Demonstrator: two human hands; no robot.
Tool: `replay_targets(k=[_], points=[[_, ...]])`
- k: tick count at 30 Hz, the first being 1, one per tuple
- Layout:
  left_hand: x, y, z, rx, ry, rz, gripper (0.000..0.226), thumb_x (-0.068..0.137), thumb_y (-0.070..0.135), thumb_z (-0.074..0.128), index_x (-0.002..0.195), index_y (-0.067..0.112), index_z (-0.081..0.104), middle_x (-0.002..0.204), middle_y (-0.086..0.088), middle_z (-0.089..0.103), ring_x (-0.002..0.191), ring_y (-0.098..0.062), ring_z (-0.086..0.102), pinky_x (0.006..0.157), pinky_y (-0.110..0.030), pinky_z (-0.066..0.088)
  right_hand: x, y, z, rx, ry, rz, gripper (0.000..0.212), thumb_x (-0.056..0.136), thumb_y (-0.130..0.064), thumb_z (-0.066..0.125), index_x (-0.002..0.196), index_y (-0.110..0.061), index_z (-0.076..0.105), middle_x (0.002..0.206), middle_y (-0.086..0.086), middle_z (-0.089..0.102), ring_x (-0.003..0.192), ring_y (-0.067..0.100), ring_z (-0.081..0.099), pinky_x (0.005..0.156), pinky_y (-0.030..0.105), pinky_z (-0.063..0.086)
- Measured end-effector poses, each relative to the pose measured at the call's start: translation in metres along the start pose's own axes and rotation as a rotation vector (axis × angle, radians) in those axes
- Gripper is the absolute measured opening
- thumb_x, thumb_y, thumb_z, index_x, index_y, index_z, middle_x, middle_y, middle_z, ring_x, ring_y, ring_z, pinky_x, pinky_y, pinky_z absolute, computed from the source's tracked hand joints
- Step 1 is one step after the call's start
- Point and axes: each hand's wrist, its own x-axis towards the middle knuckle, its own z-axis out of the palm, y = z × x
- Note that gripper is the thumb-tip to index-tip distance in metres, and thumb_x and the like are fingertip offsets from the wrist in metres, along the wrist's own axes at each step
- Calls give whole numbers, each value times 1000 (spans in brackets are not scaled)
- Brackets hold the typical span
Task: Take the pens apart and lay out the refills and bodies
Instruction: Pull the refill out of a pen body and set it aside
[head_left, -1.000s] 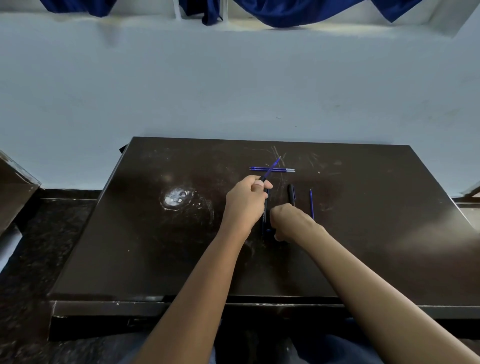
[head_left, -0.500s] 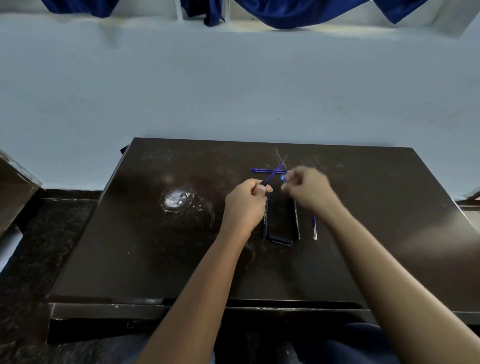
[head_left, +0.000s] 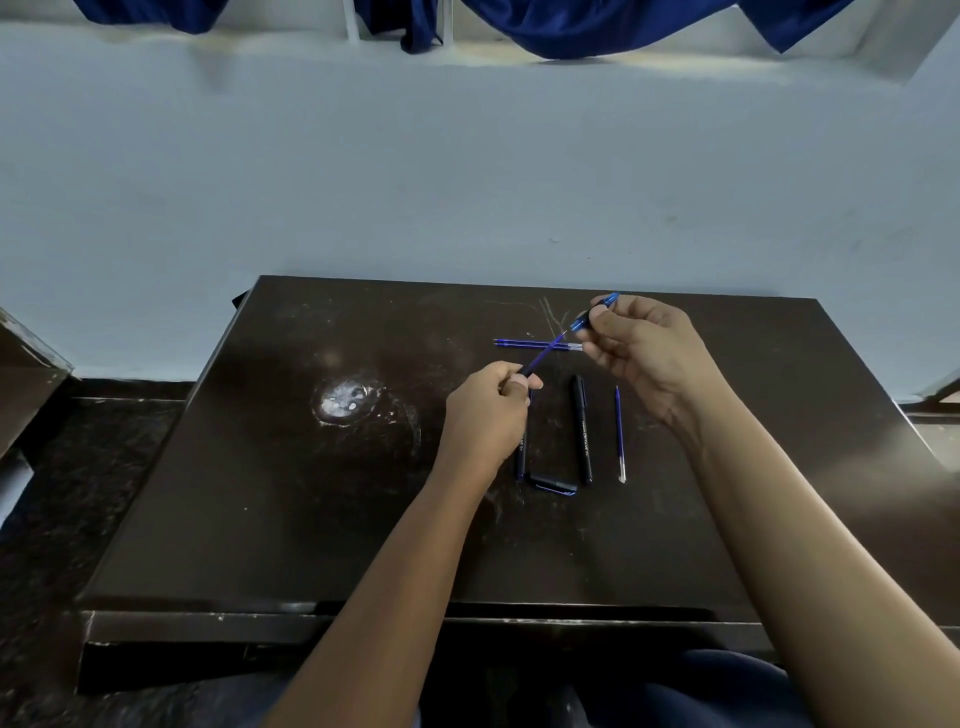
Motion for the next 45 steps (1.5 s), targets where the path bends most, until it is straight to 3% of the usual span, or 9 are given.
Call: replay_targets(k=[4,7,11,16,25,29,34,38,45], points=[[1,0,0,0,7,-3,28,100,20,40,109,19,66,98,4,62,68,-2,50,47,-10,38,-1,1,4,-5,-21,13,9,91,-5,59,85,-10,62,76,3,65,72,10,65,69,19,57],[1,-1,0,-10,19,1,29,100,19,41,113,17,66,100,5,63,67,-2,51,44,1,38,-2,0,5,-4,-25,14,9,91,-5,59,85,-10,62,76,3,65,71,10,65,68,18,56],[0,0,-1,8,17,-9,29,100,20,41,116,19,65,110,3,66,67,-1,51,44,-9,39,-1,0,5,11,-12,14,7,90,-5,59,86,-10,62,77,4,66,71,11,65,68,19,56],[1,0,-1,4,19,1,29,100,20,41,116,18,65,103,4,65,63,-2,49,39,-1,36,-1,2,6,2,-25,18,7,90,-5,59,85,-9,62,76,4,65,69,10,65,66,18,56],[2,-3,1,-14,9,-11,36,99,36,41,95,16,72,75,10,62,68,0,52,57,-14,34,-2,7,11,-56,-89,45,5,90,-5,59,92,-9,62,78,4,65,63,5,67,65,17,56],[2,-1,1,-19,0,-31,40,100,33,37,86,17,71,78,7,63,67,-2,52,56,-16,34,-3,9,14,-79,-114,63,6,90,-5,59,90,-10,62,74,2,65,62,4,67,64,17,56],[3,-2,1,-83,10,-33,29,97,30,42,83,18,64,83,-1,65,73,-11,57,68,-29,49,-2,10,16,-86,-119,70,6,90,-5,60,90,-10,63,74,2,66,64,5,66,65,18,56],[4,-6,3,-81,14,-49,17,91,38,55,88,22,61,91,0,69,71,-9,59,52,-24,41,-3,10,16,-86,-117,73,7,90,-5,60,89,-11,63,74,3,65,64,5,66,64,17,56],[3,-2,-1,-112,14,-50,36,98,32,40,84,20,71,74,6,63,67,-8,56,65,-31,49,-3,10,16,-76,-110,69,6,90,-5,60,89,-10,63,76,3,65,66,6,65,64,17,56]])
